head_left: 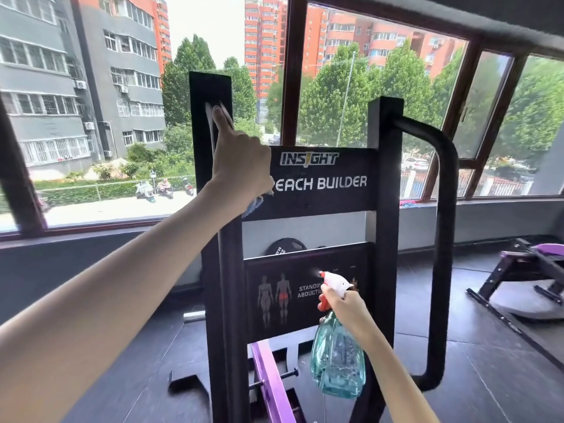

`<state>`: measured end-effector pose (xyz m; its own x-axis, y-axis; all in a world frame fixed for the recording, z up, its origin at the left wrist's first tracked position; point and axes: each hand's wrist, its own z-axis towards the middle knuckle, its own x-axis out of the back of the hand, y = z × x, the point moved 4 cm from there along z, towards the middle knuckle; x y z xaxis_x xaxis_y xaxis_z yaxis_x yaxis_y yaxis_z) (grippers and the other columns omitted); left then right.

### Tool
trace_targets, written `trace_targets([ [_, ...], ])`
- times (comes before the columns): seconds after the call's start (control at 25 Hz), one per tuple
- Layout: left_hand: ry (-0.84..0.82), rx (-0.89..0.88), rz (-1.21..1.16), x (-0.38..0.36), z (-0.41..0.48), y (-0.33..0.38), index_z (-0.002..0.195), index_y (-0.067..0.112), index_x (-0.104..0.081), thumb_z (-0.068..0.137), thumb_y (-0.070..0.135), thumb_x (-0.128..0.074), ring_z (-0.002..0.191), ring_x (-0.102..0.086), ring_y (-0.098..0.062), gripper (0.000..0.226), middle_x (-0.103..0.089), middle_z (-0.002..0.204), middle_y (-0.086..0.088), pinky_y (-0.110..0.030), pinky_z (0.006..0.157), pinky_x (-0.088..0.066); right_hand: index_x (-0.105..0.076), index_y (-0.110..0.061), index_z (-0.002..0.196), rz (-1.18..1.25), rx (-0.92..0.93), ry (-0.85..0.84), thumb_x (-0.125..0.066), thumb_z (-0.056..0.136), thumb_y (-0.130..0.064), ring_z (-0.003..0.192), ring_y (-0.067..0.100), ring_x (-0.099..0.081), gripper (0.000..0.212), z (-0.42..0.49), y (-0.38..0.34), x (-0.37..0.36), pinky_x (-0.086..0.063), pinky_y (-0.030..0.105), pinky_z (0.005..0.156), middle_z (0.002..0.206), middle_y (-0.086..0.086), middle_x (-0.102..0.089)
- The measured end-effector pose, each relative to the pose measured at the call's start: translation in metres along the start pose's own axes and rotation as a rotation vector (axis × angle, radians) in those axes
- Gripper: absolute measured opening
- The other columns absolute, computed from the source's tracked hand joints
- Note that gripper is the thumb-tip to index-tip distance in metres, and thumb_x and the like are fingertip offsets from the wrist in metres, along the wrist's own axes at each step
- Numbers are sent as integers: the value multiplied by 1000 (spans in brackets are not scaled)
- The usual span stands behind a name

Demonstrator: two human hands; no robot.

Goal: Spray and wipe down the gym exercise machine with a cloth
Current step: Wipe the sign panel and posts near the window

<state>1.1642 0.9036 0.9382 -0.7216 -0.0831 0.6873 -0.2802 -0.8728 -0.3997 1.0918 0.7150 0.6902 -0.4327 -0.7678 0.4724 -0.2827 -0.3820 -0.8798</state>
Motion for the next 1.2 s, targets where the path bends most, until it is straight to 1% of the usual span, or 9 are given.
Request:
trace_targets([
  [0.2, -4, 15, -9, 2, -2, 1, 58, 13, -50, 92, 37, -55, 91, -65, -29, 42, -50, 54, 1, -66, 113, -6, -69, -9, 79, 28, -24, -8, -49, 97, -33, 62, 10, -56, 36, -2, 5, -7, -46, 26, 59, 74, 4, -69],
  [0.4, 16, 8, -106, 6, -5, 0, 58, 15, -52, 93, 39, -51, 81, -62, -24, 43, -49, 53, 3, -63, 115, 0, -66, -10, 110, -41, 170, -17, -48, 98, -35, 32, 1, -42, 33, -12, -21, -3, -31, 11, 42, 40, -11, -45],
  [0.52, 41, -1, -122, 11, -5, 0, 53, 14, -44, 95, 39, -48, 71, -50, -22, 49, -43, 50, 3, -61, 115, 1, -66, 6, 101, 123, 318, 14, -51, 95, -40, 48, 23, -52, 48, -27, -54, 8, -40, 27, 54, 61, 16, -61],
  [0.64, 25, 2, -109, 10, -6, 1, 57, 15, -47, 96, 36, -49, 79, -58, -23, 45, -41, 51, 4, -61, 115, 4, -70, -16, 97, 327, 511, 48, -51, 92, -39, 66, 14, -66, 31, -46, -100, 22, -53, 45, 69, 82, 4, -69],
  [0.76, 20, 1, -175, 9, -3, -1, 77, 20, -66, 95, 39, -48, 88, -63, -22, 32, -41, 55, 7, -60, 115, 3, -69, -17, 101, 420, 618, 40, -44, 92, -45, 87, 11, -65, 39, -59, -150, 37, -53, 29, 83, 100, -9, -68],
  [0.92, 3, -34, -394, 13, 0, -5, 74, 25, -62, 97, 47, -40, 90, -63, -16, 38, -48, 60, 11, -53, 116, 1, -74, -27, 87, 473, 566, -102, -42, 96, -42, 86, -1, -64, 37, -64, -193, 41, -42, 25, 95, 81, -15, -71],
  [1.0, -15, -68, -518, 15, 2, -10, 65, 25, -50, 101, 46, -36, 86, -58, -15, 44, -46, 59, 13, -45, 116, -2, -71, -19, 103, 467, 626, -86, -48, 93, -50, 102, 4, -63, 40, -64, -207, 38, -41, 20, 96, 94, -7, -73],
  [1.08, -78, -130, -622, 18, 6, -18, 70, 25, -51, 103, 39, -38, 85, -52, -16, 38, -41, 60, 13, -40, 115, -11, -68, -9, 102, 513, 701, -47, -57, 80, -64, 100, 15, -63, 61, -71, -218, 36, -45, 19, 91, 99, 8, -69],
  [1.2, -75, -178, -969, 17, 6, -33, 85, 22, -56, 103, 29, -43, 89, -52, -20, 23, -45, 70, 13, -35, 107, -35, -64, -2, 99, 509, 824, 20, -63, 67, -74, 88, 31, -59, 79, -86, -240, 28, -48, 39, 85, 93, 30, -59],
])
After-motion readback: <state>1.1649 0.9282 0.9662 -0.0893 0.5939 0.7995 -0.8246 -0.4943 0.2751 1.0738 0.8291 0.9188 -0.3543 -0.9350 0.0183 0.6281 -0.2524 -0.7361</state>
